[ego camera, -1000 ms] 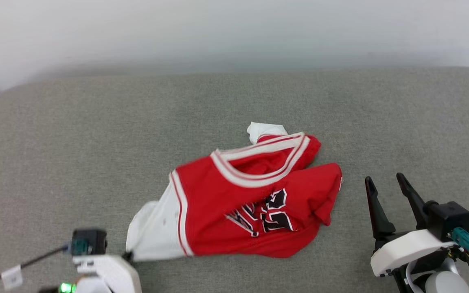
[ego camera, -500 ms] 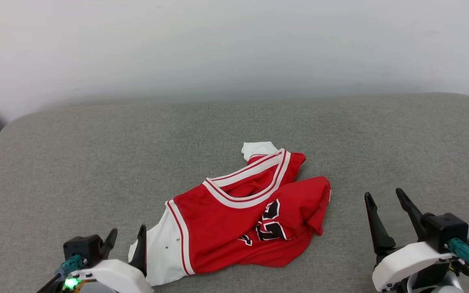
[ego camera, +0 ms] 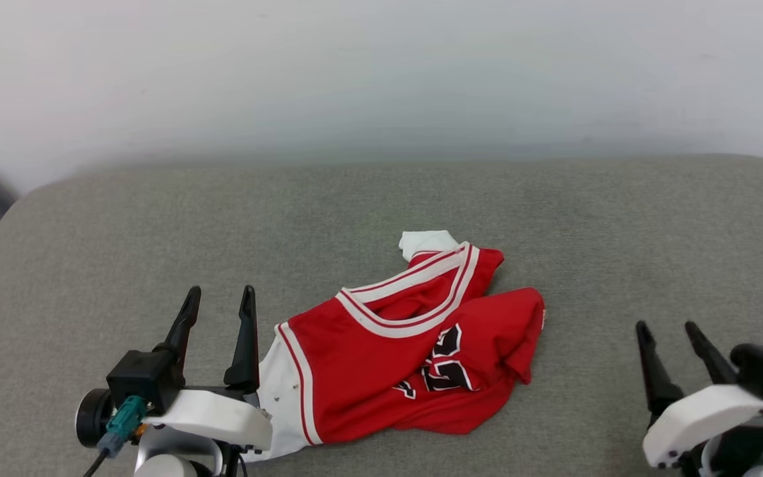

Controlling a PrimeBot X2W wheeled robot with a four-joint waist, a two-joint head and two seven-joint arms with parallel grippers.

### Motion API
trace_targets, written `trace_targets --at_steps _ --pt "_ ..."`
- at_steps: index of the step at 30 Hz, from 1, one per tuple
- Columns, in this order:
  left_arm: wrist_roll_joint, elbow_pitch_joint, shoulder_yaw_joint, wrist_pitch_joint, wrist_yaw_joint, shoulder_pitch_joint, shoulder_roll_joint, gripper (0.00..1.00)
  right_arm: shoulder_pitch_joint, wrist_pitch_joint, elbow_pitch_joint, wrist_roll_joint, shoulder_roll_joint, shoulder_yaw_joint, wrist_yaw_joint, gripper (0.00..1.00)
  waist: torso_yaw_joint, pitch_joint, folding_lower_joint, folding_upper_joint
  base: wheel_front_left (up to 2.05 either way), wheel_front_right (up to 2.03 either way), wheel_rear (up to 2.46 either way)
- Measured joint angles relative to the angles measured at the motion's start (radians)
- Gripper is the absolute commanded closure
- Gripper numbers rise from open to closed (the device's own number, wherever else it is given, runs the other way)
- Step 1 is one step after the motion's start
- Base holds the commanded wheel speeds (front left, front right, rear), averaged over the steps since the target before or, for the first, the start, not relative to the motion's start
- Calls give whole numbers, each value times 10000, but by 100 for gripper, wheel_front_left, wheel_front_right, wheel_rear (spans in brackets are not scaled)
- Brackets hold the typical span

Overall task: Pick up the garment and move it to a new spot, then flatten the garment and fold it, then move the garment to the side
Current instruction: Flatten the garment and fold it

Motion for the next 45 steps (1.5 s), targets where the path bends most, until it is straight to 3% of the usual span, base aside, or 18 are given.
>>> trace_targets --at_steps 5,10,15,21,28,29,31,38,45 --pt "374 -267 -71 -19 -148 -249 -180 0 -921 1657 556 1170 -623 -314 -2 0 394 359 1 0 0 0 0" --pt "639 -311 -157 -23 -339 -556 -483 0 -2222 3839 974 2859 -1672 439 0 0 948 806 2 0 0 0 0" --pt "949 -336 -94 -48 -566 -789 -832 0 -3325 6006 1467 3689 -2702 1379 0 0 1516 1258 2 0 0 0 0" --pt "1279 -272 27 -50 -895 -1056 -1248 0 -4016 7889 2353 4073 -3062 2261 0 0 2035 1827 3 0 0 0 0" --pt "1538 -48 286 -50 -1254 -1122 -1599 0 -4442 8617 3396 4516 -3104 2911 -2 0 2357 2158 3 0 0 0 0" --pt "1569 -12 324 -50 -1302 -1122 -1636 0 -4478 8615 3461 4614 -3120 3010 -4 49 2363 2162 2 0 0 0 0" --pt "1649 46 384 -50 -1369 -1122 -1691 0 -4557 8594 3622 4895 -3124 3129 -19 100 2350 2152 2 1 0 0 0" --pt "1814 295 617 -50 -1496 -1007 -1732 0 -4643 7365 3162 5248 -3196 3785 -2 100 2072 1926 3 0 0 0 0" --pt "1852 414 798 -50 -1544 -648 -1546 0 -4377 5845 1202 4847 -3862 3068 0 100 1413 1507 3 0 0 0 0"
